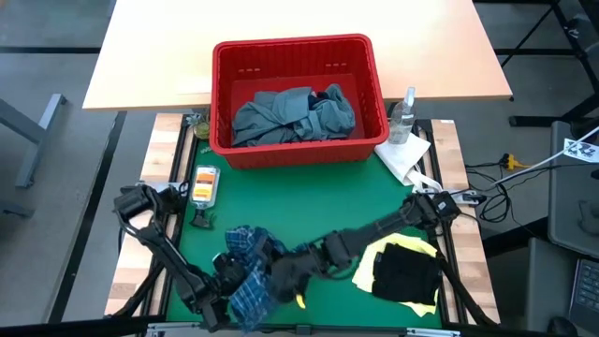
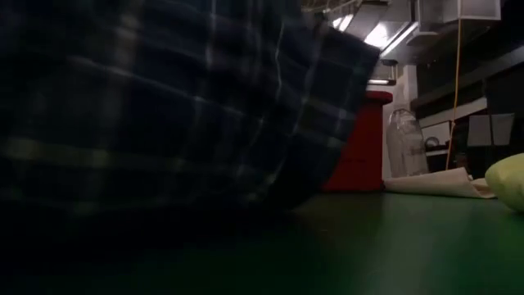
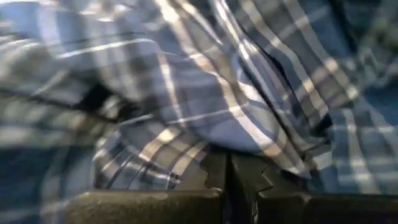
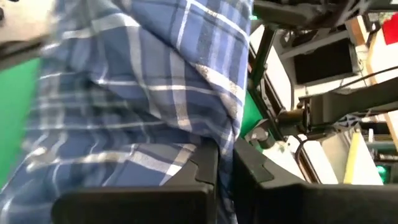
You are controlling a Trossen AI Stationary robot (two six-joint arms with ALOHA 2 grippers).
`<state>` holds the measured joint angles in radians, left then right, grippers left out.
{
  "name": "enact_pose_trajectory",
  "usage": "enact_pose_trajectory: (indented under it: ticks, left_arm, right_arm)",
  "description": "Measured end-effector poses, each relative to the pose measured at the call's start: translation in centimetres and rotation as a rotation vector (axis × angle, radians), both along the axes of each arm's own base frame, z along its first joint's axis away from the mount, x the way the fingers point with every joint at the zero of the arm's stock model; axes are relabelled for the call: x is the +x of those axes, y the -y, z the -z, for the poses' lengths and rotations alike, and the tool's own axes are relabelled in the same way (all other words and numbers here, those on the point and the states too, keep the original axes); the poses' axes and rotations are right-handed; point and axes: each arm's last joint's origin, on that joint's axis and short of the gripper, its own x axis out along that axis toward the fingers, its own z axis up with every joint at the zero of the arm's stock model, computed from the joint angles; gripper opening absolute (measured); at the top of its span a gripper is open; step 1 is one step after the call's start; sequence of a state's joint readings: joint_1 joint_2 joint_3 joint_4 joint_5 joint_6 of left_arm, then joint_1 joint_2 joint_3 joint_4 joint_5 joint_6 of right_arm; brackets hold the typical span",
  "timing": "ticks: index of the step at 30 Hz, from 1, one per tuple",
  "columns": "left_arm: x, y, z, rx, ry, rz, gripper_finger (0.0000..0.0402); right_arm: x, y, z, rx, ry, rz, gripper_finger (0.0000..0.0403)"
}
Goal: Fold Laundry from Bin
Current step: Fold the blue shirt
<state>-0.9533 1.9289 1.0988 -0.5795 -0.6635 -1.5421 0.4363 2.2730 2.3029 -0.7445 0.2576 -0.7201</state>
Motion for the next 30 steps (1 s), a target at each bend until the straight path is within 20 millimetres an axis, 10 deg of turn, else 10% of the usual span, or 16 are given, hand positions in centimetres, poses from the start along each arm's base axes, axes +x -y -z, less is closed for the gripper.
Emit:
enact_pose_trajectory:
  ticks: [12,30]
  left_arm:
    - [0.4,1.7,-0.5,-0.006,0.122,0.127,0.0000]
    - [-5.1,2.2,-7.5,-0.040,0.266,0.218,0.0000]
  right_arm:
    - [3.0,5.7,1.9,0.032,0.010,-0.011,0.0021]
    - [2.6,4.6,2.0,0.085,-0.015,-0.106,0.0021]
